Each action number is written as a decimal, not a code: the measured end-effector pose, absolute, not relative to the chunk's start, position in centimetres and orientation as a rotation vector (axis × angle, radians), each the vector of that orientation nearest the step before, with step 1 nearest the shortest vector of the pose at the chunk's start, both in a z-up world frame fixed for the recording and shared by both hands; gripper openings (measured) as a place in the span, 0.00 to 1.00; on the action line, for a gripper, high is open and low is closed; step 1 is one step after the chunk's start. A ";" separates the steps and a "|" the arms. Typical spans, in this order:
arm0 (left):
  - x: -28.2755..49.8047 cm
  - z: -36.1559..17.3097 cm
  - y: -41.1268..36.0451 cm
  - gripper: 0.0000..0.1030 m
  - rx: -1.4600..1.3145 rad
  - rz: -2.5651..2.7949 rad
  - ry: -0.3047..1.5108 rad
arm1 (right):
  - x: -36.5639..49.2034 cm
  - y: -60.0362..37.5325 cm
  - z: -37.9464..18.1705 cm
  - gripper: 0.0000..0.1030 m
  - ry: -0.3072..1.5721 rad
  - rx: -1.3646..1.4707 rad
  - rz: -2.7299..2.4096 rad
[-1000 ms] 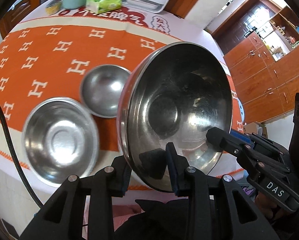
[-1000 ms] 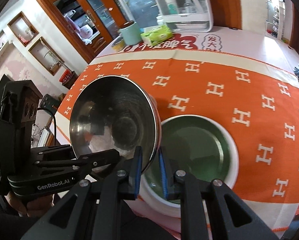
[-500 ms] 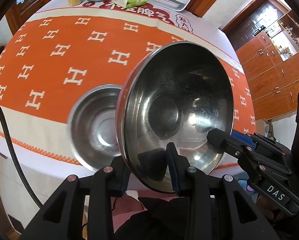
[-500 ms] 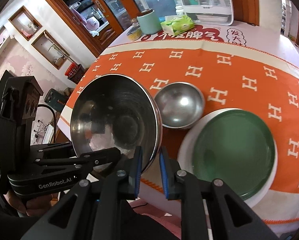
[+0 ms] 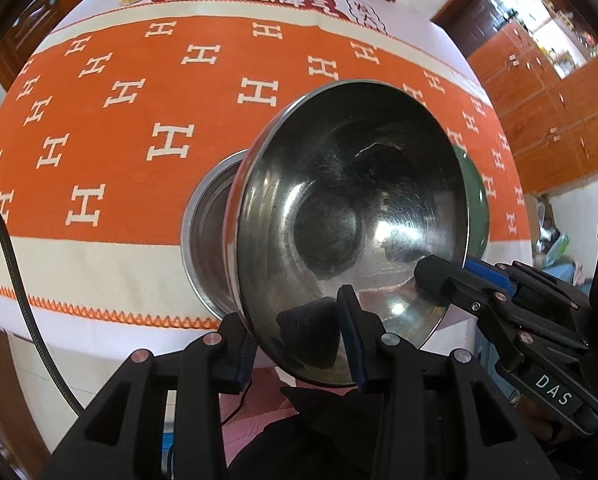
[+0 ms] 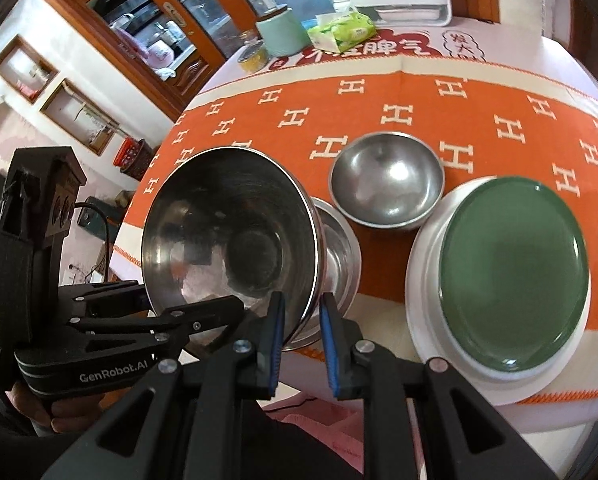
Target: Organize plates and bowls
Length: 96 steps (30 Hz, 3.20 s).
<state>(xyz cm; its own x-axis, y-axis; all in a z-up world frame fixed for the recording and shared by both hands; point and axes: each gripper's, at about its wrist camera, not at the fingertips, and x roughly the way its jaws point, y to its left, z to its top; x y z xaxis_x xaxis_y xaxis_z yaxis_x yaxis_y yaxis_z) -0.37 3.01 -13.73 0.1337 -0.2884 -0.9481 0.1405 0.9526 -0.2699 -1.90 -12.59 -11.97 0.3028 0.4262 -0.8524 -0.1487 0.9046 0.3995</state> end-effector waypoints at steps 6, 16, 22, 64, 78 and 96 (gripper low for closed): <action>0.5 -14.5 3.3 0.36 -0.058 -0.359 1.434 | -2.0 -12.1 -12.8 0.18 1.216 0.331 0.333; 1.7 -16.2 3.0 0.50 0.058 -0.420 1.500 | -1.5 -11.8 -13.8 0.22 1.245 0.375 0.267; 2.1 -16.3 2.7 0.53 0.129 -0.448 1.484 | -1.0 -11.6 -13.8 0.28 1.242 0.393 0.263; 12.4 -14.8 -0.4 0.69 0.235 -0.542 1.261 | 1.4 -17.6 -17.4 0.30 1.128 0.766 0.027; 16.1 -18.0 -2.7 0.69 0.189 -0.581 1.278 | 3.4 -18.5 -19.3 0.26 1.131 0.826 -0.022; 17.8 -22.3 -4.9 0.18 0.131 -0.673 1.422 | 4.6 -19.3 -20.4 0.13 1.097 0.861 -0.047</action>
